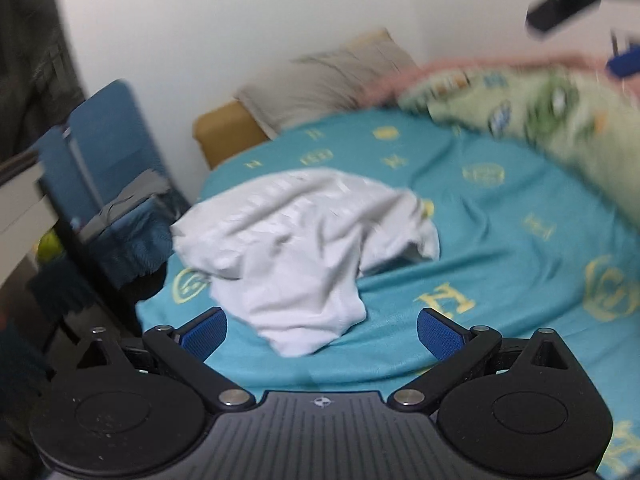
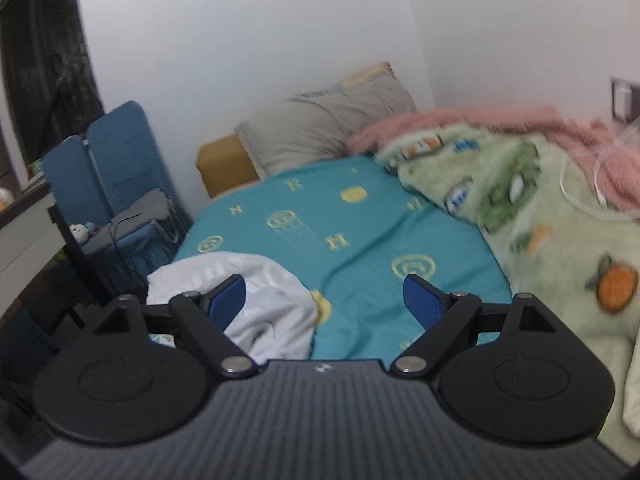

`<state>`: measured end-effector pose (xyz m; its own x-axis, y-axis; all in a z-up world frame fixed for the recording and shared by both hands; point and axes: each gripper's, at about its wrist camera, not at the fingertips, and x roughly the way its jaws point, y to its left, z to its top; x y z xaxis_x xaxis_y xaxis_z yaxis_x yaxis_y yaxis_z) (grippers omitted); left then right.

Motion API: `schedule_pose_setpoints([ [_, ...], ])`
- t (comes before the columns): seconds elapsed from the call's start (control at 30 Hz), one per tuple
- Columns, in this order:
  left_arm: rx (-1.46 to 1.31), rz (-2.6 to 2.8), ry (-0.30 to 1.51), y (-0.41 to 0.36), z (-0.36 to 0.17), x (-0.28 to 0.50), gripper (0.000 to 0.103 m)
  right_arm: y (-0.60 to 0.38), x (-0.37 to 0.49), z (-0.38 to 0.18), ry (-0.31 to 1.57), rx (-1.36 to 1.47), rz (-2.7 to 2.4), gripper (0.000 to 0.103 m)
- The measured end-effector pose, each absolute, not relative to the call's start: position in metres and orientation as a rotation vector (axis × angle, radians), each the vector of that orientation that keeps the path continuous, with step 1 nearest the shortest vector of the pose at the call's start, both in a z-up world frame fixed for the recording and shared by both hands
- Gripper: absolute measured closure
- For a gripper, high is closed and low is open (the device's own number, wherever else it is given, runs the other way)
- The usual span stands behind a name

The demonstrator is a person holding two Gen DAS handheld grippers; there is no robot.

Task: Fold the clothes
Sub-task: 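Grasp the white T-shirt edge with the left gripper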

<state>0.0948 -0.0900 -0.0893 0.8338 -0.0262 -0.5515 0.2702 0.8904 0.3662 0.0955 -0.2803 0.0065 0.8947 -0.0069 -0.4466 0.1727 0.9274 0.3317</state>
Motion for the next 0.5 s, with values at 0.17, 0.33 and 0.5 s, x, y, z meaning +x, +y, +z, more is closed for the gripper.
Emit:
schedule_pose_setpoints([
  [0.17,0.499,-0.137,0.631,-0.109,-0.138,0.144,0.011,-0.291,0.102,-0.026,0.515,0.422,-0.115,0.016],
  [0.33,0.405,-0.079,0.661,-0.099,-0.162,0.174,0.031,-0.291,0.125,-0.045,0.548,0.462,-0.106,0.016],
  [0.5,0.281,-0.050,0.662,-0.081,-0.146,0.181,0.087,-0.283,0.142,-0.055,0.556,0.430,-0.116,0.016],
])
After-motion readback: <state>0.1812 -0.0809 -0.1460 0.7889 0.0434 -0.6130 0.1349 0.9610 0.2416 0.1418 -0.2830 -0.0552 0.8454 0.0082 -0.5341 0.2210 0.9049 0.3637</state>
